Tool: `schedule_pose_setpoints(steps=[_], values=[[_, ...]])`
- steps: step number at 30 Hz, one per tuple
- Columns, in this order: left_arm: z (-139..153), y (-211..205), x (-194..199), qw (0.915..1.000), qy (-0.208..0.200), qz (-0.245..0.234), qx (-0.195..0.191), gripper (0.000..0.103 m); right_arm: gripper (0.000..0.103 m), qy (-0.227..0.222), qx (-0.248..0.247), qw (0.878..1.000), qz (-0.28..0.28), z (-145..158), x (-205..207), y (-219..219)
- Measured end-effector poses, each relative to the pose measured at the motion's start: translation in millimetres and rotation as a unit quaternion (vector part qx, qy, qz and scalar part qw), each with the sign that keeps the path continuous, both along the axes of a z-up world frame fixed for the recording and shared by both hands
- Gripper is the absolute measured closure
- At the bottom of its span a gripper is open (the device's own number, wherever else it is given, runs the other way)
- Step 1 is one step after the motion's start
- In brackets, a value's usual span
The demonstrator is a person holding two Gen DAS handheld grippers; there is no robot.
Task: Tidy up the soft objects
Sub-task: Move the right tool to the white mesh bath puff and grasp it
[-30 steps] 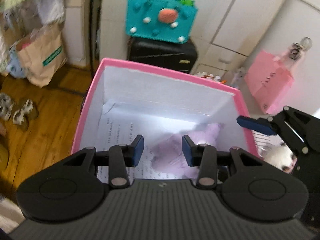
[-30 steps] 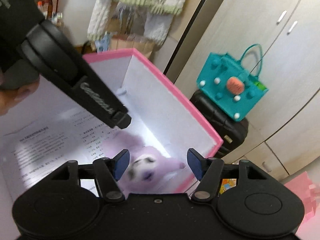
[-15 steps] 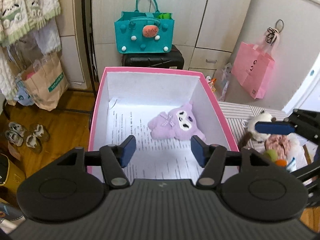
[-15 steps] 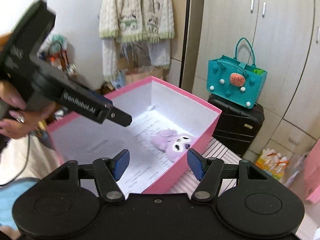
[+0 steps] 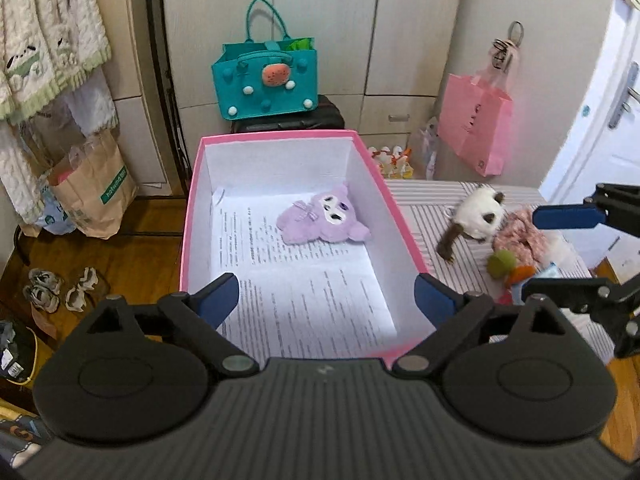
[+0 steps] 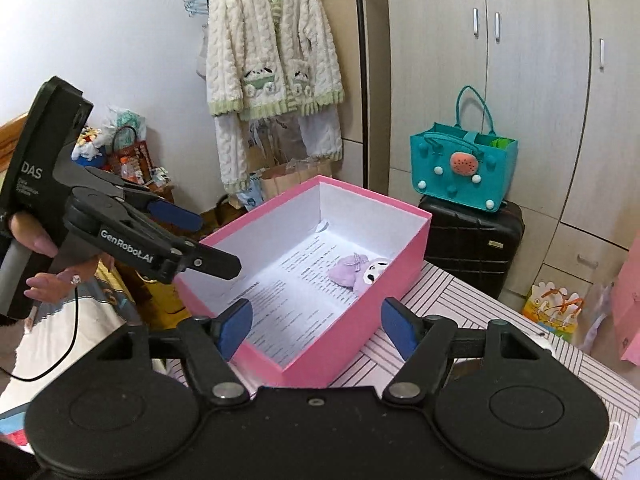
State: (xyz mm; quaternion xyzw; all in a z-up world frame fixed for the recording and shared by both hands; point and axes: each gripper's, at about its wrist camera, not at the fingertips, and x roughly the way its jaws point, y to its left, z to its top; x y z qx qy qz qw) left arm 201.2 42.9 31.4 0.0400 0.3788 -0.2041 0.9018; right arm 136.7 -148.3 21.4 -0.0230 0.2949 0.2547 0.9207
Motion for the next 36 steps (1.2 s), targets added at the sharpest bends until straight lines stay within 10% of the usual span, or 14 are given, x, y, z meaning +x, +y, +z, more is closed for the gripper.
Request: schedule_pose_setpoints(steps=[13, 36], values=[[31, -16, -84, 0.9965, -0.029, -0.078, 0.008, 0.005, 0.013, -0.048, -0.003, 0.999, -0.011, 11, -83, -16], [-24, -74, -129, 0.9736, 0.025, -0.223, 0.043, 0.005, 0.007, -0.043, -0.017, 0.989, -0.139, -51, -186, -96]])
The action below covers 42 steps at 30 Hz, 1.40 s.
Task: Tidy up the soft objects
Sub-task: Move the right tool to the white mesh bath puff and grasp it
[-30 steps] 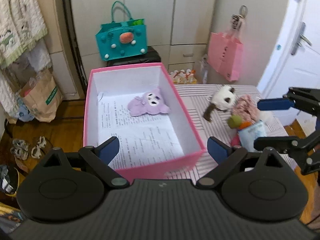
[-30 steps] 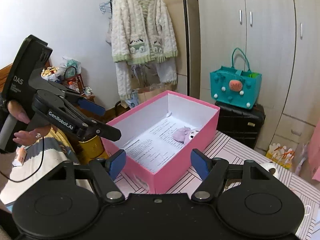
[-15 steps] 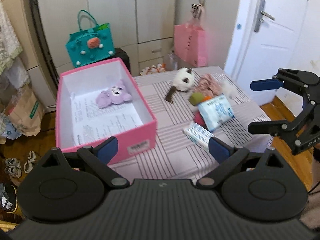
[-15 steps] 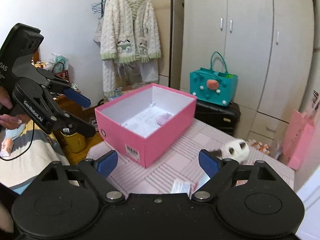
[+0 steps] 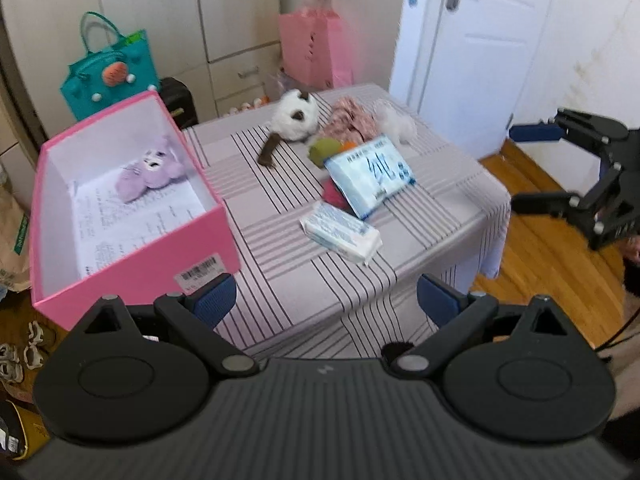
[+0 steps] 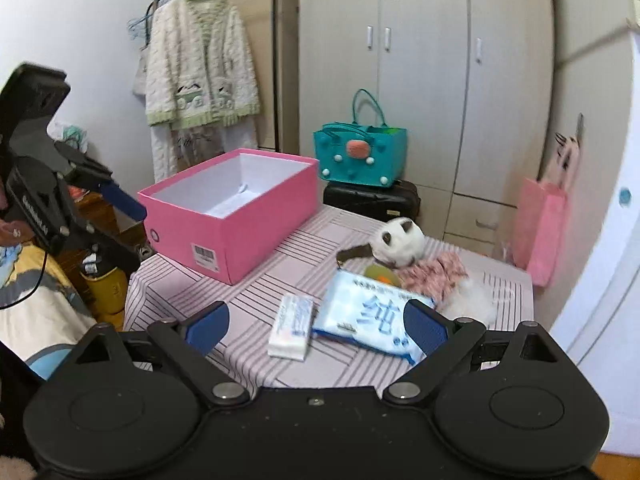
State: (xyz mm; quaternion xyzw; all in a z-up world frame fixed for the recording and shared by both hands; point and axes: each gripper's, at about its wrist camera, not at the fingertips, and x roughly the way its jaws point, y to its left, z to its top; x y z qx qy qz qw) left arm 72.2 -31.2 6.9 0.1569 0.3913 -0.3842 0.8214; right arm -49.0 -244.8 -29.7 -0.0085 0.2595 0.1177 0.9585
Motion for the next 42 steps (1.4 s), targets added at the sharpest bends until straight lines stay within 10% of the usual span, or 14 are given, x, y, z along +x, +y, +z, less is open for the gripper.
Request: schedule_pose_setpoints(steps=[8, 22, 32, 42], values=[[-34, -16, 2, 0.9998, -0.004, -0.019, -0.008, 0.005, 0.007, -0.060, -0.023, 0.998, -0.008, -29, -11, -8], [-87, -54, 23, 0.9956, 0.018, 0.007, -0.092, 0.005, 0.007, -0.010, -0.017, 0.997, -0.074, -63, 51, -44], [-114, -83, 24, 0.9937, -0.034, 0.051, -0.094, 0.007, 0.007, 0.021, 0.098, 0.983, -0.151, -90, 101, -97], [-140, -109, 21, 0.9870, -0.108, 0.103, -0.059, 0.008, 0.007, 0.039, 0.108, 0.979, -0.169, -101, 137, -118]])
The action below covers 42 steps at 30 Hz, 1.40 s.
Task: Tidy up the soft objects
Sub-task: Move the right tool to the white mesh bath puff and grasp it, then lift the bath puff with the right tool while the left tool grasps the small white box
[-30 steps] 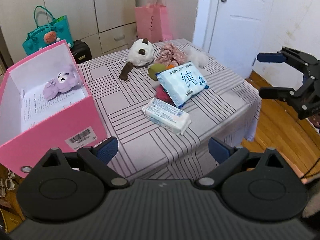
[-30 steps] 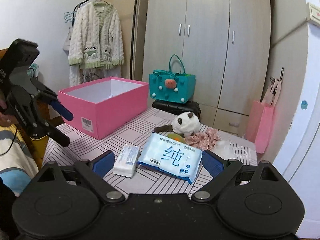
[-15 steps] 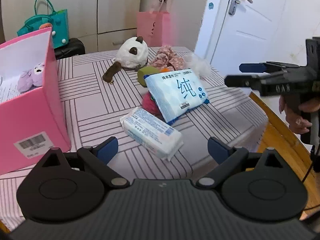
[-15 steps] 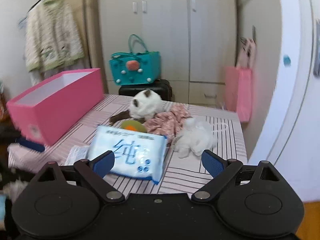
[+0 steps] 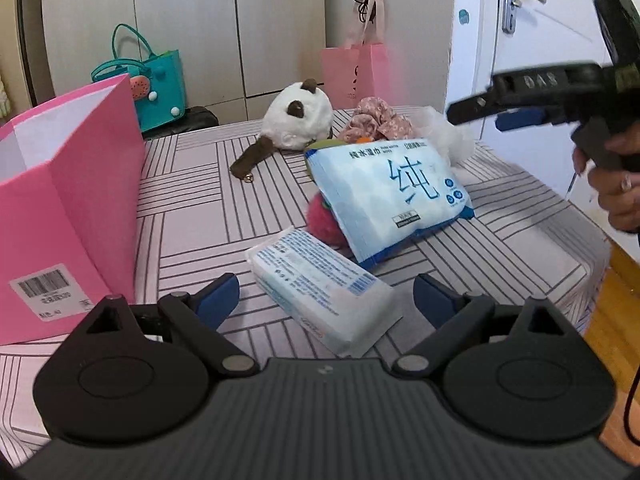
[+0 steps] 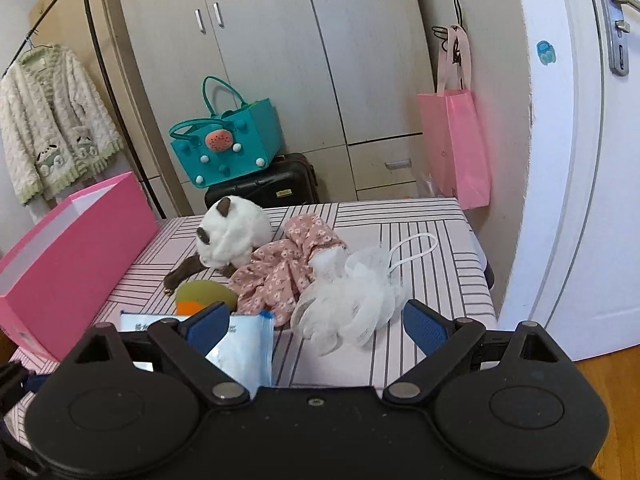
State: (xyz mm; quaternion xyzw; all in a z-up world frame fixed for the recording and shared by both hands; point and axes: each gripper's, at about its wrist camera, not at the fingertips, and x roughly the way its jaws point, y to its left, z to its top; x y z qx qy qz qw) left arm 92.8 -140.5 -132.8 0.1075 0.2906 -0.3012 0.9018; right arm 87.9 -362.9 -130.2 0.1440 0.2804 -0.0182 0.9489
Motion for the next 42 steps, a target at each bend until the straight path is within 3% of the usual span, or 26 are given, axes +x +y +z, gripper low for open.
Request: schedule_pose_setpoints(steps=[5, 9, 13, 18, 22, 26, 28, 30, 34, 39, 42], values=[[-7, -7, 1, 0.9995, -0.024, 0.021, -0.002, 0.010, 0.007, 0.003, -0.008, 1.000, 0.000, -1, 18, 1], [-14, 0, 5, 0.9996, -0.003, 0.026, -0.013, 0.020, 0.008, 0.007, -0.029, 0.999, -0.024, -3, 29, -3], [-12, 4, 1, 0.9994, -0.020, 0.025, -0.010, 0.030, 0.011, 0.013, -0.003, 0.999, -0.030, -8, 40, -13], [-10, 2, 0, 0.9994, -0.019, 0.028, -0.006, 0.041, 0.038, 0.035, 0.012, 0.999, -0.039, -20, 56, -20], [-7, 13, 1, 0.9991, 0.000, 0.040, -0.014, 0.052, 0.049, 0.043, 0.003, 0.999, -0.031, -28, 59, -21], [-5, 20, 7, 0.9988, 0.017, 0.043, -0.017, 0.053, 0.051, 0.045, -0.023, 0.999, -0.014, -31, 57, -16], [-4, 19, 11, 0.9985, 0.021, 0.047, -0.020, 0.053, 0.048, 0.042, -0.036, 0.998, -0.013, -32, 57, -13], [-4, 16, 16, 0.9982, 0.022, 0.052, -0.019, 0.051, 0.034, 0.050, -0.045, 0.998, -0.018, -34, 59, -11], [-6, 9, 25, 0.9979, 0.013, 0.063, -0.012, 0.049, 0.035, 0.053, -0.056, 0.997, -0.015, -38, 62, -9], [-10, 1, 31, 0.9972, -0.009, 0.074, -0.008, 0.049, 0.061, 0.040, -0.039, 0.998, -0.020, -41, 55, -16], [-11, -2, 32, 0.9971, -0.014, 0.075, -0.006, 0.052, 0.065, 0.033, -0.035, 0.998, -0.032, -38, 47, -18]])
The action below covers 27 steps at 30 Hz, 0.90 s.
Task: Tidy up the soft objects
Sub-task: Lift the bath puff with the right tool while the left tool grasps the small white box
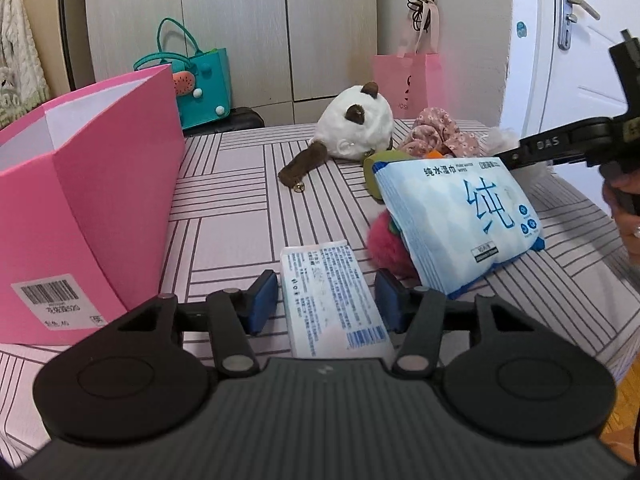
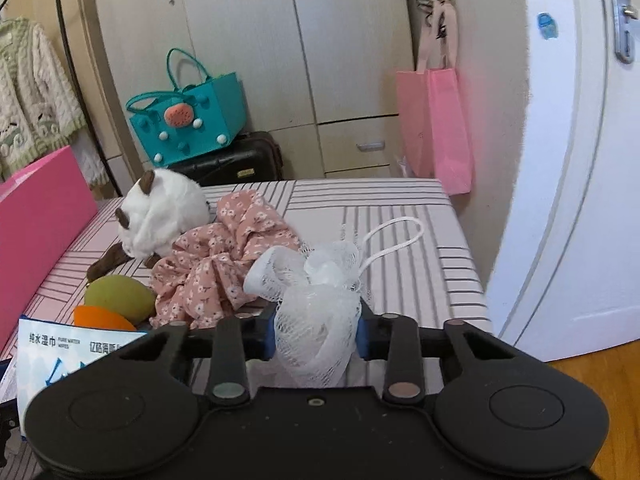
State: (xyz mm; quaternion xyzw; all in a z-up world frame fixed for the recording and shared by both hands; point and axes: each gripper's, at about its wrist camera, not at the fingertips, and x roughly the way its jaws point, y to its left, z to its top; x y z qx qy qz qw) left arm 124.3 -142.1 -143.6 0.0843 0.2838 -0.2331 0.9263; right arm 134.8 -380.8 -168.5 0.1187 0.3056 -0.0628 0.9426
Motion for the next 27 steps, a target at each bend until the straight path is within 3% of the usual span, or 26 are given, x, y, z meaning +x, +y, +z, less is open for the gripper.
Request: schedule_pose_setpoints(steps=[9, 13, 19, 27], values=[[3, -1, 5, 0.9997, 0.021, 0.008, -0.001, 0.050, 0.065, -0.020, -0.014, 0.999, -0.021, 13, -27, -7], [4, 3, 5, 0.9997, 0.019, 0.010, -0.008, 0.064, 0.065, -0.028, -0.007, 1.000, -0.005, 18, -40, -1], [5, 5, -2, 1.0000, 0.005, 0.005, -0.004, 0.065, 0.065, -0.027, 0.018, 0.999, 0.024, 26, -62, 11], [19, 16, -5, 0.9995, 0.016, -0.009, -0.025, 0.065, 0.065, -0.003, 0.046, 0.997, 0.069, 33, -82, 28]])
